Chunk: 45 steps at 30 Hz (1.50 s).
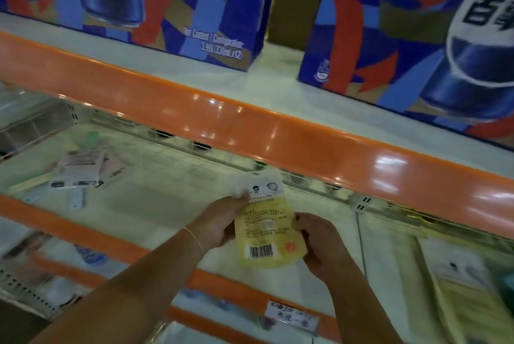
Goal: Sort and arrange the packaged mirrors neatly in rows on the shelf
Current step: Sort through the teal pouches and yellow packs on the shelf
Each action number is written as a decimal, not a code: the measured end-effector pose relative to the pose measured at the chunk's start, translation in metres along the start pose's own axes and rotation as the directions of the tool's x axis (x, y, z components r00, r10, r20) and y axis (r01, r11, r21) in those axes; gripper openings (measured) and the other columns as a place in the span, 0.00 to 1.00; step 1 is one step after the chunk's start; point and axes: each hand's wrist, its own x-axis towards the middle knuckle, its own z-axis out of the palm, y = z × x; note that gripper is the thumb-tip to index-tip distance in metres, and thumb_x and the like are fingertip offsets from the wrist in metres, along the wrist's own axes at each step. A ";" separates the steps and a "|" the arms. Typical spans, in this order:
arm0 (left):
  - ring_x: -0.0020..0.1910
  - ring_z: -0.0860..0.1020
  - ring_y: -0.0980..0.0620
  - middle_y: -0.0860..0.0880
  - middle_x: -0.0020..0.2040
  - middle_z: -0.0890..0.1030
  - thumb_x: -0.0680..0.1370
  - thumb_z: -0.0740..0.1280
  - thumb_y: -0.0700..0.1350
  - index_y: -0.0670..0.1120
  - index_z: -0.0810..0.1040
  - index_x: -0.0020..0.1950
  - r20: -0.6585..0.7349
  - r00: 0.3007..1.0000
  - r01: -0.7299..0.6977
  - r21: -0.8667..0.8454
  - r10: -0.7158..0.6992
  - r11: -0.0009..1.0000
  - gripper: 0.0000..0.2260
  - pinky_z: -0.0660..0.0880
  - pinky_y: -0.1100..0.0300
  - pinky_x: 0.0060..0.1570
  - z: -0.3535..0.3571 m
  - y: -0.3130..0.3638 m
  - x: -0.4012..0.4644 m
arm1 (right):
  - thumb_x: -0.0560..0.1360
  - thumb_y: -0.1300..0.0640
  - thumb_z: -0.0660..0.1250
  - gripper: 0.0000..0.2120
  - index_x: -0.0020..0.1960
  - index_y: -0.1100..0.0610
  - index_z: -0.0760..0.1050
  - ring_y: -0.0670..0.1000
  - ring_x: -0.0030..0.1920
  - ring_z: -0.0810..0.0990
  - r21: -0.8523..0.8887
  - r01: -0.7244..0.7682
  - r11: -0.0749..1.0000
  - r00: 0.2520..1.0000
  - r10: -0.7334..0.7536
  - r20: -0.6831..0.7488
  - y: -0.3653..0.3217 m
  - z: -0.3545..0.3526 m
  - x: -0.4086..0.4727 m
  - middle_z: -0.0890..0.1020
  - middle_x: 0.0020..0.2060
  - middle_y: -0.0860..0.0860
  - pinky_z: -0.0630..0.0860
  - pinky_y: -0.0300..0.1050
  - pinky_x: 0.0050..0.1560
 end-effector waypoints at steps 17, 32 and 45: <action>0.27 0.77 0.53 0.44 0.39 0.79 0.81 0.61 0.57 0.42 0.73 0.51 0.365 0.929 -0.313 0.694 0.058 0.649 0.18 0.74 0.61 0.27 0.227 -0.074 0.016 | 0.76 0.61 0.69 0.05 0.49 0.53 0.80 0.57 0.41 0.86 -0.357 0.063 0.932 0.844 -0.241 -0.480 -0.032 -0.215 -0.068 0.86 0.40 0.54 0.83 0.60 0.42; 0.31 0.78 0.52 0.43 0.44 0.81 0.82 0.59 0.54 0.41 0.75 0.54 0.499 0.867 -0.402 0.708 -0.008 0.581 0.17 0.76 0.60 0.32 0.297 -0.102 0.012 | 0.75 0.60 0.69 0.04 0.49 0.55 0.77 0.52 0.38 0.84 -0.554 -0.239 0.798 0.742 -0.218 -0.634 -0.039 -0.304 -0.077 0.83 0.39 0.51 0.83 0.50 0.38; 0.34 0.78 0.53 0.45 0.46 0.82 0.82 0.59 0.53 0.45 0.76 0.54 0.471 0.882 -0.406 0.733 0.023 0.545 0.13 0.77 0.61 0.34 0.259 -0.097 0.011 | 0.77 0.50 0.66 0.19 0.66 0.53 0.74 0.60 0.61 0.72 -0.833 -0.355 0.424 0.600 -0.580 -0.551 -0.042 -0.257 -0.075 0.74 0.61 0.58 0.71 0.53 0.61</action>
